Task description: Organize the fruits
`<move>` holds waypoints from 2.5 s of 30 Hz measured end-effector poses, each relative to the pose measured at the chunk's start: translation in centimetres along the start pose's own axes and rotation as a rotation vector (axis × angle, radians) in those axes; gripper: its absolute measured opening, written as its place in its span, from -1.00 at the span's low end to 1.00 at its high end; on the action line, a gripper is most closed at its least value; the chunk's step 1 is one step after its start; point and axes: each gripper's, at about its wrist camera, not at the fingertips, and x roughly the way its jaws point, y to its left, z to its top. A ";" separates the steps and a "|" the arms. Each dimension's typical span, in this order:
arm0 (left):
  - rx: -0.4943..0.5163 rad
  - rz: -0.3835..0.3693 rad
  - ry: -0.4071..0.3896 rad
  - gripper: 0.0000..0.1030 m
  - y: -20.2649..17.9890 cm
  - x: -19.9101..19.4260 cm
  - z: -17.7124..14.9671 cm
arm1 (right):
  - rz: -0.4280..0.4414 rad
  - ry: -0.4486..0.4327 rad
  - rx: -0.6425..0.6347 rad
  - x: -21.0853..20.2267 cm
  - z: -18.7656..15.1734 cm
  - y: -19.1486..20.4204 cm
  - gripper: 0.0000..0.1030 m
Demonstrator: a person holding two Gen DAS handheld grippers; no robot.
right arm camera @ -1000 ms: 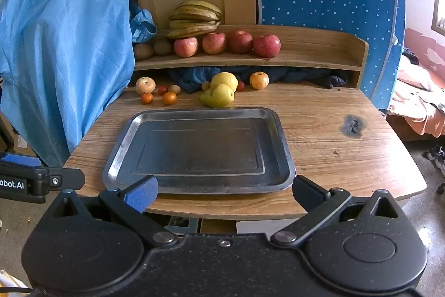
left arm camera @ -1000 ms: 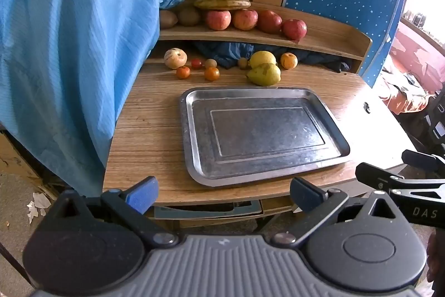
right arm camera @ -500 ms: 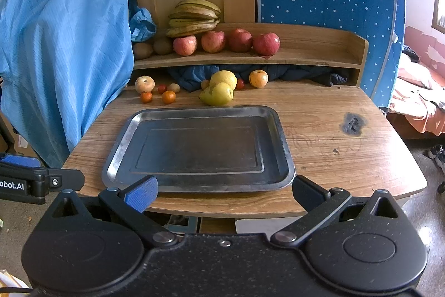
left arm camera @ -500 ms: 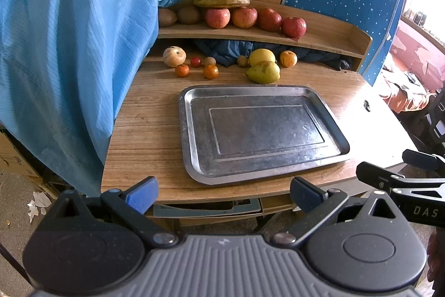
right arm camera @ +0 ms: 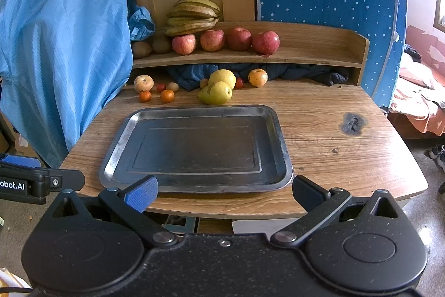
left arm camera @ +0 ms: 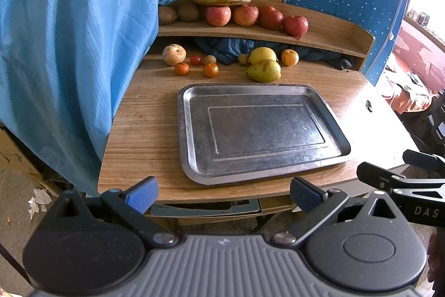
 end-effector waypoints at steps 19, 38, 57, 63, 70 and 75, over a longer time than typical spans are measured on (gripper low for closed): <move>-0.042 0.045 0.020 0.99 -2.5 1.2 0.8 | 0.039 0.026 -0.015 2.0 0.9 -3.1 0.99; -0.095 0.133 0.064 0.99 -4.1 2.8 2.9 | 0.155 0.049 -0.043 5.3 2.7 -5.4 0.99; -0.081 0.011 0.106 0.99 2.5 12.1 12.4 | 0.095 0.084 -0.022 13.2 7.4 -2.3 0.99; -0.068 0.005 0.125 0.99 5.3 15.3 14.7 | 0.048 0.112 -0.014 15.6 8.3 -0.1 0.99; -0.023 -0.023 0.147 0.99 6.0 17.8 16.4 | 0.004 0.133 -0.035 17.1 8.9 1.9 0.99; -0.010 -0.063 0.154 0.99 5.6 19.1 17.2 | -0.011 0.120 -0.059 18.7 10.2 2.0 0.99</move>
